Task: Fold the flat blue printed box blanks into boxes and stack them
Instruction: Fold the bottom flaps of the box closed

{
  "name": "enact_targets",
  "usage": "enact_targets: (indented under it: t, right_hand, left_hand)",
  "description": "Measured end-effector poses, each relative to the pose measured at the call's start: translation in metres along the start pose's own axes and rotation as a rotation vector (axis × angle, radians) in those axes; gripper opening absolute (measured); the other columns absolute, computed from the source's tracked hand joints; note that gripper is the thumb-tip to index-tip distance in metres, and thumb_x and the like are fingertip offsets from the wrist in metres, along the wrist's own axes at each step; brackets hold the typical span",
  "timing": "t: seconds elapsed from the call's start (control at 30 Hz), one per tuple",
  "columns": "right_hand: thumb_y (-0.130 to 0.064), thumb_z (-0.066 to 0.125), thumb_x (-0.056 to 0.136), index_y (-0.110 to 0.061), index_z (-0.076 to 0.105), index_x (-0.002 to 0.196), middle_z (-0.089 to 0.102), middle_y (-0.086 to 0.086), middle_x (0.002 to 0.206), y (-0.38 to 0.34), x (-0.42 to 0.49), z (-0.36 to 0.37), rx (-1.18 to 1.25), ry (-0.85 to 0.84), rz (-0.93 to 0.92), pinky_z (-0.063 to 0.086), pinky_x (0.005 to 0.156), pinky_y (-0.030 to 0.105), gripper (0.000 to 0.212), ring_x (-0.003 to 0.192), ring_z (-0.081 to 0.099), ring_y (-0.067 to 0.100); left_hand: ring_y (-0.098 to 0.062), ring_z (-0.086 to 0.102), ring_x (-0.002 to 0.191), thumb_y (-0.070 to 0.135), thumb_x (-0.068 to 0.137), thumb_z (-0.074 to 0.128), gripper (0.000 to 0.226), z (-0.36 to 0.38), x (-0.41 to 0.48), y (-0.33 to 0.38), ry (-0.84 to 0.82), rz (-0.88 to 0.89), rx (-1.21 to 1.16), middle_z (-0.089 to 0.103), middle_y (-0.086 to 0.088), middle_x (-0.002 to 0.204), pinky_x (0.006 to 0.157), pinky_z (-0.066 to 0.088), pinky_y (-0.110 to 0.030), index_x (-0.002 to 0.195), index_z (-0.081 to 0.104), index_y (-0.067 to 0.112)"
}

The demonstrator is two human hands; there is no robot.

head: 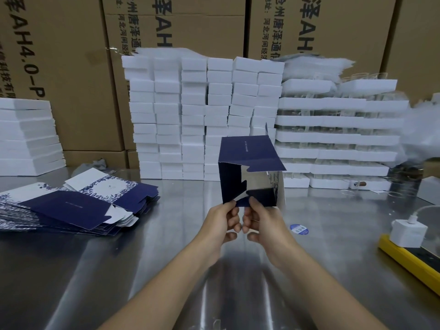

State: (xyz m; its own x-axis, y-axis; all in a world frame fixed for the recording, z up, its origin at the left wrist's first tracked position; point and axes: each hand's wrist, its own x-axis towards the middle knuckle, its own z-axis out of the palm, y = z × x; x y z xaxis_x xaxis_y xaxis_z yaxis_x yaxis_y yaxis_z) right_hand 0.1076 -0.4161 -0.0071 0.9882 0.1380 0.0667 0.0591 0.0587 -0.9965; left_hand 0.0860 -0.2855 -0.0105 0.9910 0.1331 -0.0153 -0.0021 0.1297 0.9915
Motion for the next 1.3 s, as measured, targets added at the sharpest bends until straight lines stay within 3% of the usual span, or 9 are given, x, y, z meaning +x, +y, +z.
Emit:
enact_targets:
  t: [0.13, 0.27, 0.37, 0.47, 0.63, 0.73, 0.87, 1.07, 1.3]
  right_hand:
    - [-0.026, 0.048, 0.106, -0.011, 0.058, 0.073, 0.055, 0.002, 0.056, 0.004, 0.000, -0.003, -0.088, 0.062, -0.057, 0.036, 0.055, 0.030, 0.038, 0.046, 0.050, 0.015]
    - [-0.021, 0.051, 0.103, -0.008, 0.056, 0.072, 0.050, 0.004, 0.055, 0.007, 0.005, -0.006, -0.129, 0.131, -0.119, 0.037, 0.044, 0.023, 0.034, 0.044, 0.043, 0.017]
    - [-0.034, 0.050, 0.093, -0.007, 0.051, 0.068, 0.047, 0.004, 0.055, 0.013, 0.006, -0.008, -0.267, 0.122, -0.165, 0.039, 0.053, 0.035, 0.037, 0.050, 0.040, 0.020]
    - [-0.045, 0.050, 0.082, -0.002, 0.054, 0.082, 0.054, 0.002, 0.061, 0.017, 0.006, -0.012, -0.383, 0.133, -0.167, 0.048, 0.060, 0.042, 0.043, 0.053, 0.049, 0.024]
    - [-0.053, 0.066, 0.091, -0.058, 0.040, 0.120, 0.069, -0.010, 0.099, 0.017, 0.007, -0.021, -0.356, 0.253, -0.362, 0.060, 0.072, 0.048, 0.039, 0.071, 0.075, 0.018]
    - [-0.060, 0.061, 0.093, -0.064, 0.051, 0.124, 0.064, -0.016, 0.112, 0.012, 0.008, -0.021, -0.344, 0.259, -0.436, 0.062, 0.077, 0.051, 0.032, 0.078, 0.075, 0.014]
    - [-0.081, 0.043, 0.091, -0.056, 0.065, 0.116, 0.064, -0.012, 0.122, 0.008, 0.004, -0.021, -0.283, 0.223, -0.376, 0.062, 0.085, 0.054, 0.042, 0.107, 0.071, 0.018]
    - [-0.078, 0.036, 0.098, -0.039, 0.070, 0.105, 0.066, 0.000, 0.117, 0.004, 0.005, -0.026, -0.215, 0.291, -0.352, 0.055, 0.097, 0.053, 0.052, 0.104, 0.065, 0.016]
    - [-0.082, 0.038, 0.087, -0.046, 0.067, 0.101, 0.055, -0.010, 0.113, 0.004, -0.003, -0.016, -0.263, 0.313, -0.440, 0.040, 0.082, 0.017, 0.049, 0.096, 0.055, -0.013]
  left_hand:
    - [-0.011, 0.067, 0.074, 0.035, 0.103, 0.060, 0.012, 0.001, -0.001, -0.002, 0.074, 0.046, 0.092, 0.065, 0.006, 0.080, 0.067, 0.048, -0.028, 0.106, 0.062, 0.024]
    - [-0.013, 0.064, 0.114, 0.021, 0.089, 0.082, 0.089, -0.008, 0.002, -0.001, 0.268, 0.337, 0.151, 0.053, 0.006, 0.133, 0.087, 0.055, -0.029, 0.154, 0.026, 0.047]
    - [0.010, 0.052, 0.123, 0.010, 0.090, 0.077, 0.094, -0.017, 0.005, -0.001, 0.312, 0.559, 0.252, 0.045, 0.019, 0.136, 0.097, 0.042, -0.006, 0.157, 0.028, 0.054]
    - [0.012, 0.049, 0.126, -0.004, 0.095, 0.065, 0.081, -0.018, 0.006, 0.000, 0.339, 0.633, 0.304, 0.049, 0.012, 0.139, 0.108, 0.042, -0.013, 0.149, 0.045, 0.053]
    - [0.021, 0.044, 0.121, -0.008, 0.097, 0.059, 0.087, -0.023, 0.010, -0.007, 0.357, 0.618, 0.383, 0.039, 0.007, 0.153, 0.092, 0.034, 0.005, 0.142, 0.042, 0.064]
    - [-0.004, 0.048, 0.136, -0.007, 0.095, 0.060, 0.087, -0.027, 0.013, -0.009, 0.326, 0.580, 0.404, 0.043, 0.010, 0.153, 0.104, 0.047, -0.015, 0.149, 0.041, 0.059]
    - [-0.009, 0.060, 0.119, -0.008, 0.083, 0.043, 0.089, -0.025, 0.011, -0.004, 0.157, 0.378, 0.320, 0.064, 0.017, 0.141, 0.102, 0.053, -0.035, 0.145, 0.054, 0.054]
    - [0.016, 0.064, 0.099, 0.041, 0.077, 0.040, 0.061, -0.023, 0.006, 0.009, 0.065, 0.212, 0.086, 0.076, 0.021, 0.119, 0.099, 0.048, -0.027, 0.129, 0.074, 0.040]
    - [0.013, 0.061, 0.112, 0.085, 0.082, 0.053, 0.068, -0.023, 0.009, -0.014, 0.119, 0.435, 0.479, 0.068, 0.028, 0.124, 0.090, 0.052, -0.017, 0.139, 0.056, 0.047]
